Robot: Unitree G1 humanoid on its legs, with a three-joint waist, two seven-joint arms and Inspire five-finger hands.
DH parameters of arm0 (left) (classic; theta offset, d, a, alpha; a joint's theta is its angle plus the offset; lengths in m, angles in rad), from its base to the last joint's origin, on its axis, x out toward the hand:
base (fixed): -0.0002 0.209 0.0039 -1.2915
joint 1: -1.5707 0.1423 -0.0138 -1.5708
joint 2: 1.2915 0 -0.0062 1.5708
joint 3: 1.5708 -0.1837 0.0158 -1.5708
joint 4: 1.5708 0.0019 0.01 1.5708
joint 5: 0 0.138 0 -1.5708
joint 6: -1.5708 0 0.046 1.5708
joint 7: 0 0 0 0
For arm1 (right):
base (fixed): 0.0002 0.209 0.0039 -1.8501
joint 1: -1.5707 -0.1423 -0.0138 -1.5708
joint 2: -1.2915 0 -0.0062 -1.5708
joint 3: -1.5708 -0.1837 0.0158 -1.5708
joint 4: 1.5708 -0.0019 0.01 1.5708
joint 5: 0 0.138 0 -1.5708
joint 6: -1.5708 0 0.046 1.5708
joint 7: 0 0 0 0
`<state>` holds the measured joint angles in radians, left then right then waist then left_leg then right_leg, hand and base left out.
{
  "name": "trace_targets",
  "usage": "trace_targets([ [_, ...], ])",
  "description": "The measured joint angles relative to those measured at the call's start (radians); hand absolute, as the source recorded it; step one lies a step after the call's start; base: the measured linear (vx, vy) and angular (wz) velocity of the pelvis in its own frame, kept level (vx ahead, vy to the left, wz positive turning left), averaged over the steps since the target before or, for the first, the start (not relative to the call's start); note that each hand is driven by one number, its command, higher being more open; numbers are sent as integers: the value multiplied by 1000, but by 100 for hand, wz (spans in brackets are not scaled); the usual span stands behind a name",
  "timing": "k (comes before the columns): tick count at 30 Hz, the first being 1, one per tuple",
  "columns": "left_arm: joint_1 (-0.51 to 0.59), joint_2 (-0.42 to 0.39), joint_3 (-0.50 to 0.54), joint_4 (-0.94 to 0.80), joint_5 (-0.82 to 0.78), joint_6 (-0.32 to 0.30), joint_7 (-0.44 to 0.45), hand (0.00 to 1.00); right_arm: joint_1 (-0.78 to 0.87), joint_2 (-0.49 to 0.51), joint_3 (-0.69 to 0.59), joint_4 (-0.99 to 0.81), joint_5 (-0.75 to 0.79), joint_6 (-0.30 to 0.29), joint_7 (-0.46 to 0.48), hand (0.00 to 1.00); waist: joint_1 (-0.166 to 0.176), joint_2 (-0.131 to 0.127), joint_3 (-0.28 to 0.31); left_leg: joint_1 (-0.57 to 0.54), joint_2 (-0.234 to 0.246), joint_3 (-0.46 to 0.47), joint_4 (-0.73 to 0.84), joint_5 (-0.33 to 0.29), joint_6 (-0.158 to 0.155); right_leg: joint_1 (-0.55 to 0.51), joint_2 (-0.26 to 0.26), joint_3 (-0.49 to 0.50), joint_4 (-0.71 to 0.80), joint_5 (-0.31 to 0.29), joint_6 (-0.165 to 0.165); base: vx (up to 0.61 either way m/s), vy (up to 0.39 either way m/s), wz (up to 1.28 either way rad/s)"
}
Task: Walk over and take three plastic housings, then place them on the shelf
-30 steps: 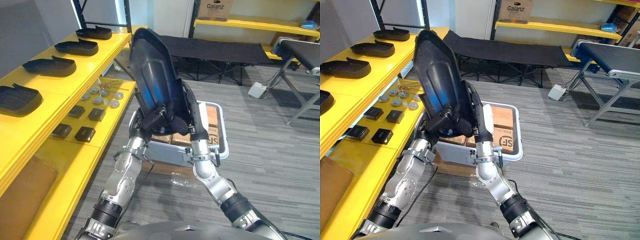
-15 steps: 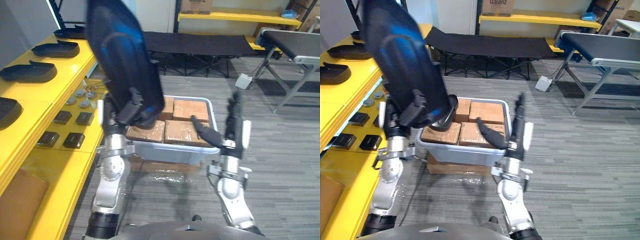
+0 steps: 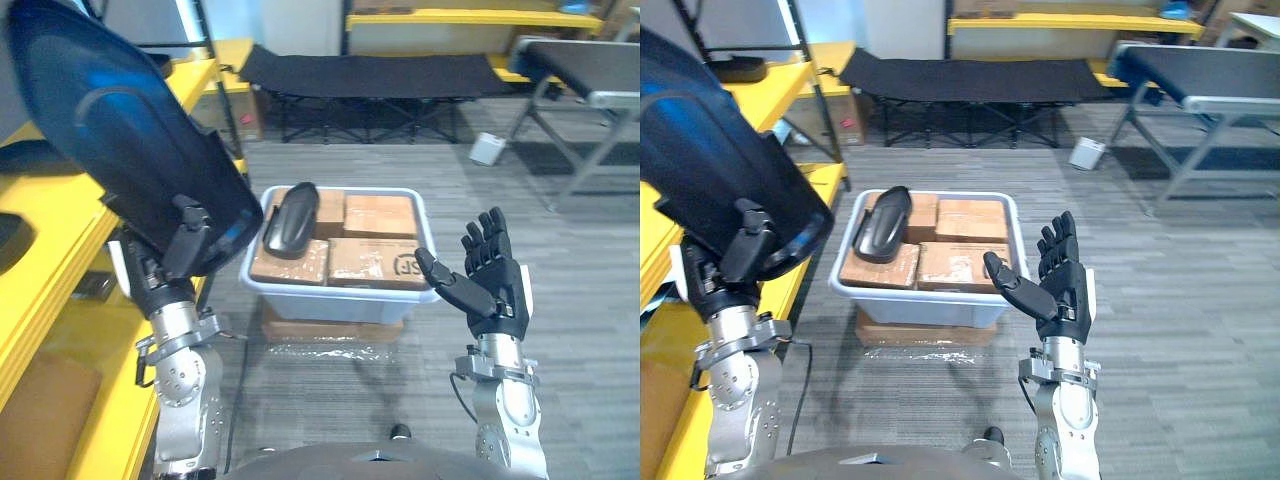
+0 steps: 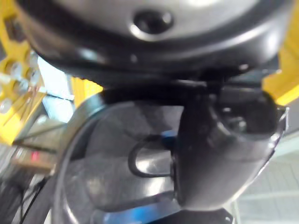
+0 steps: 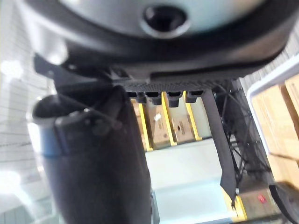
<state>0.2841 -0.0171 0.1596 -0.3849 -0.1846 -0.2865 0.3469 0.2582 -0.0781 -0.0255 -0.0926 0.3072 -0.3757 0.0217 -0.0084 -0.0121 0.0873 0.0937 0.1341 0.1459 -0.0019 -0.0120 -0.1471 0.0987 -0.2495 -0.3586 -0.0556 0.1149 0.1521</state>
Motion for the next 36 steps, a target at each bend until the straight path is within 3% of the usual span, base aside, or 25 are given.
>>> trace_targets([
  [3,30,-28,129,-12,-2,4,4,0,-128,-38,43,56,-85,1,-10,100,61,-2,3,-18,-1,-82,-1,16,-1,43,2,-90,-1,-1,0,20,-19,81],
  [5,78,-39,227,-19,-9,5,-10,0,-217,-76,93,77,-94,1,-8,100,128,-8,9,-21,-3,-136,-1,18,-3,82,3,-150,1,-13,2,18,-14,73],
  [8,144,-60,305,-43,-1,8,-11,0,-275,-71,139,81,-49,6,23,100,174,-18,15,-27,-6,-178,6,16,-6,102,3,-191,15,-40,8,1,-15,51],
  [12,188,-82,325,-78,0,13,-44,0,-307,-56,155,81,23,51,61,100,187,-24,26,-91,-9,-251,94,-6,-12,125,8,-248,46,-78,4,-13,-32,55],
  [14,186,-83,316,-82,0,17,-99,0,-306,-47,152,80,43,79,72,100,183,-19,34,-126,-19,-289,119,-8,-11,138,8,-290,52,-97,5,-81,-31,62],
  [17,179,-83,295,-97,1,27,-209,0,-282,-45,150,80,30,103,80,100,165,-12,43,-173,-15,-259,104,23,37,149,6,-361,58,-124,7,-73,-17,84],
  [19,174,-83,273,-99,1,27,-252,0,-268,-41,141,78,-13,106,76,100,174,-10,58,-178,-18,-257,68,60,29,147,5,-366,60,-130,10,-19,34,51],
  [22,157,-78,259,-99,-4,27,-299,0,-217,-35,109,46,-28,106,75,100,160,-12,64,-218,-44,-291,69,79,40,84,13,-190,157,-227,2,-13,15,72],
  [23,140,-71,236,-98,-11,26,-314,0,-167,-34,77,9,-28,106,70,100,133,-19,66,-229,-77,-343,71,86,42,76,17,-71,201,-256,-19,38,-4,119],
  [25,122,-40,185,-95,-12,22,-333,0,-104,-33,13,-9,-22,105,57,100,98,-18,68,-225,-87,-379,64,111,41,54,13,55,322,-257,-24,57,29,126],
  [27,107,2,136,-95,-18,2,-332,0,-69,-13,-43,-9,-6,96,57,100,83,-18,76,-215,-91,-404,48,131,35,7,7,102,425,-297,-46,10,-21,63],
  [28,96,18,127,-95,-30,-14,-327,0,-69,7,-54,-9,-7,75,58,100,80,-48,81,-213,-101,-398,48,137,33,6,3,100,409,-323,-56,0,-77,-8],
  [29,96,10,114,-94,-54,-18,-313,0,-81,9,-52,-9,-10,42,70,100,81,-56,84,-219,-105,-383,57,138,31,26,6,96,354,-320,-41,2,-69,-19],
  [30,96,8,110,-95,-55,-18,-310,0,-82,9,-52,-9,-10,35,73,100,82,-52,86,-222,-102,-379,59,138,30,29,9,96,343,-318,-38,-51,-33,-35],
  [32,99,-10,80,-94,-70,-19,-302,0,-83,7,-43,-27,-17,14,84,100,84,-14,118,-229,-86,-364,68,143,21,64,31,86,261,-320,-29,-136,-33,-25],
  [33,99,-14,73,-94,-80,-19,-304,0,-79,7,-41,-28,-16,14,87,100,83,-8,122,-230,-85,-363,68,144,19,67,32,85,253,-326,-14,-211,-71,3],
  [34,99,-24,53,-91,-87,-24,-308,0,-60,4,-41,-28,-11,14,95,100,73,15,134,-229,-74,-366,67,144,26,80,43,69,248,-328,-3,-221,-57,31],
  [36,104,-25,41,-91,-86,-44,-324,0,-24,4,-40,-28,-7,13,100,100,54,29,140,-230,-59,-338,61,138,34,92,49,31,251,-345,-10,-188,-34,46],
])
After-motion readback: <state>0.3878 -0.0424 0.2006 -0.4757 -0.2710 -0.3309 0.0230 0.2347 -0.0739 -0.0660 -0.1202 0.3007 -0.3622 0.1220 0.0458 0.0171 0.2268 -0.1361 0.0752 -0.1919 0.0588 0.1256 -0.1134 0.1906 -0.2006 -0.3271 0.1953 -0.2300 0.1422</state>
